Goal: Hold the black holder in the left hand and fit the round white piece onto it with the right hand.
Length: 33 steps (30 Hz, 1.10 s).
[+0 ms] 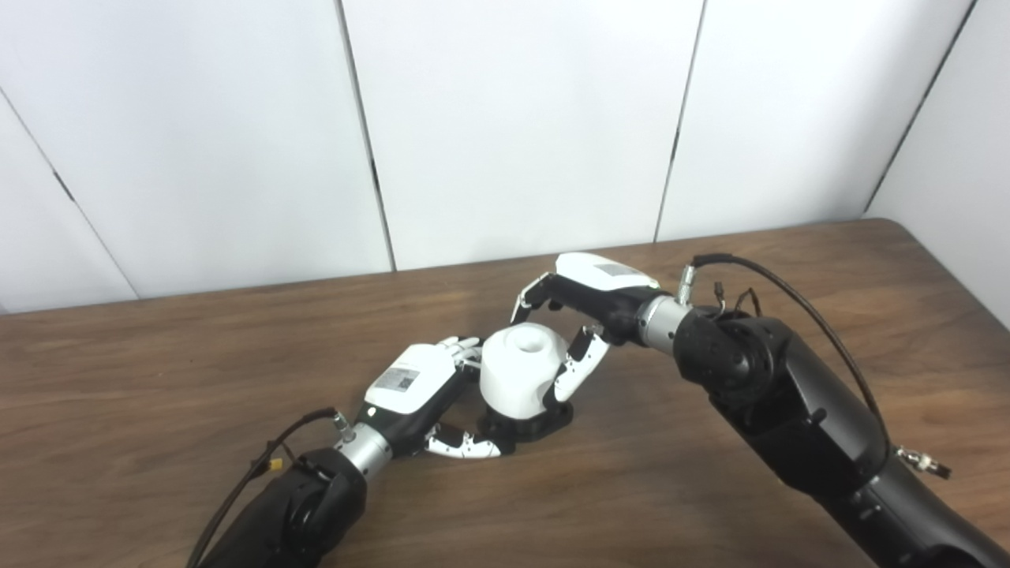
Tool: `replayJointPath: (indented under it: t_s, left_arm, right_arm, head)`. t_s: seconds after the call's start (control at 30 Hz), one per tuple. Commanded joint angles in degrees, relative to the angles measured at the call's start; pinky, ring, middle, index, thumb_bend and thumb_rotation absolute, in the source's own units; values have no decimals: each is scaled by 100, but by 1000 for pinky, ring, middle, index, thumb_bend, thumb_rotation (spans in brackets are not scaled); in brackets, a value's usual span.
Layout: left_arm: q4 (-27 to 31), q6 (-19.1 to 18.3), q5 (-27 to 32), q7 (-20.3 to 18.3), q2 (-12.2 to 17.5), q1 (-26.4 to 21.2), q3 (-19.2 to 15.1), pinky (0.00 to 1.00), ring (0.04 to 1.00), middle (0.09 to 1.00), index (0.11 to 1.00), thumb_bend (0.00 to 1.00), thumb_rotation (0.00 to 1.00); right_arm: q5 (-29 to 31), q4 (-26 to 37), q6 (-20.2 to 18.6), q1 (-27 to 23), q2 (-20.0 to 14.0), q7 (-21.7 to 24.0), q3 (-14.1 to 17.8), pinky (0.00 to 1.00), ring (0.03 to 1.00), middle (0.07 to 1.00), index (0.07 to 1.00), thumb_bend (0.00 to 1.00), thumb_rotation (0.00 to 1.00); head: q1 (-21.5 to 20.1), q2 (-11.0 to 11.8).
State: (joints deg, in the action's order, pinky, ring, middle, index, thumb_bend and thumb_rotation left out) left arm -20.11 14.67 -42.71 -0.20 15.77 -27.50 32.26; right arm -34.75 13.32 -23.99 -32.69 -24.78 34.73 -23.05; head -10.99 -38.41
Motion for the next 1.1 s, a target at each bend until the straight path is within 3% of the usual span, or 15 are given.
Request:
replayJointPath:
  t_s: [0.0, 0.57, 1.07]
  left_arm:
    - [-84, -139, -254, -354, -11, 74, 182, 944, 926, 867, 483, 524, 70]
    - [16, -192, -250, -397, 30, 105, 185, 944, 921, 869, 483, 524, 70]
    - [37, -164, -203, -443, 54, 100, 169, 946, 919, 867, 483, 524, 70]
  right_arm:
    - [-31, 68, 174, -204, -10, -77, 68, 788, 827, 759, 480, 523, 134]
    - [-19, -103, 269, -172, -20, -57, 39, 820, 835, 766, 480, 524, 134]
    - [-79, -158, 360, -263, -161, 28, 40, 789, 826, 762, 481, 523, 133]
  head:
    - [0, -5]
    - [32, -60]
    - [44, -96]
